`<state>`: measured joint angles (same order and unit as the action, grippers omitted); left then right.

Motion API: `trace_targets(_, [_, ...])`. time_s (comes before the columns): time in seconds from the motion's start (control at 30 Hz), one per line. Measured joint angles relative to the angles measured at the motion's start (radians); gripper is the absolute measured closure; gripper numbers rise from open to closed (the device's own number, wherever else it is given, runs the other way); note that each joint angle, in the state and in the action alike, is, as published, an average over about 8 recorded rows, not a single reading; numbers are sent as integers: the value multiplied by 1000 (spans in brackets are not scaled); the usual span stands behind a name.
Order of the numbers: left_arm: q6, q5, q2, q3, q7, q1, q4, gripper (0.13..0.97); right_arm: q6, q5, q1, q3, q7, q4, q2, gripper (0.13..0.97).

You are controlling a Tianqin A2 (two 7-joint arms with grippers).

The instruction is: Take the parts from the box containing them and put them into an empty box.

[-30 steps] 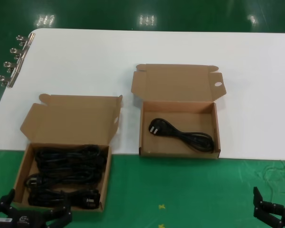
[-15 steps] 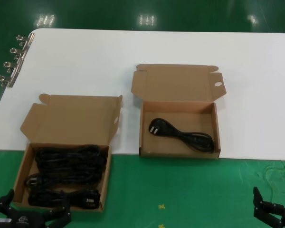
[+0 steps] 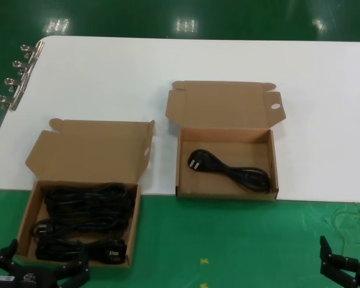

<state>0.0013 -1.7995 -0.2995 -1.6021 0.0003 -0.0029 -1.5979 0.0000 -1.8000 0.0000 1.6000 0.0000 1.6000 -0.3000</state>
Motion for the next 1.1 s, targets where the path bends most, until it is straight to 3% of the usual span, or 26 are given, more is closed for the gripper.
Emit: trace_targets(1.1, [0, 0, 0, 0, 0, 0, 0, 132, 0, 0, 0, 0, 0, 0, 0, 129])
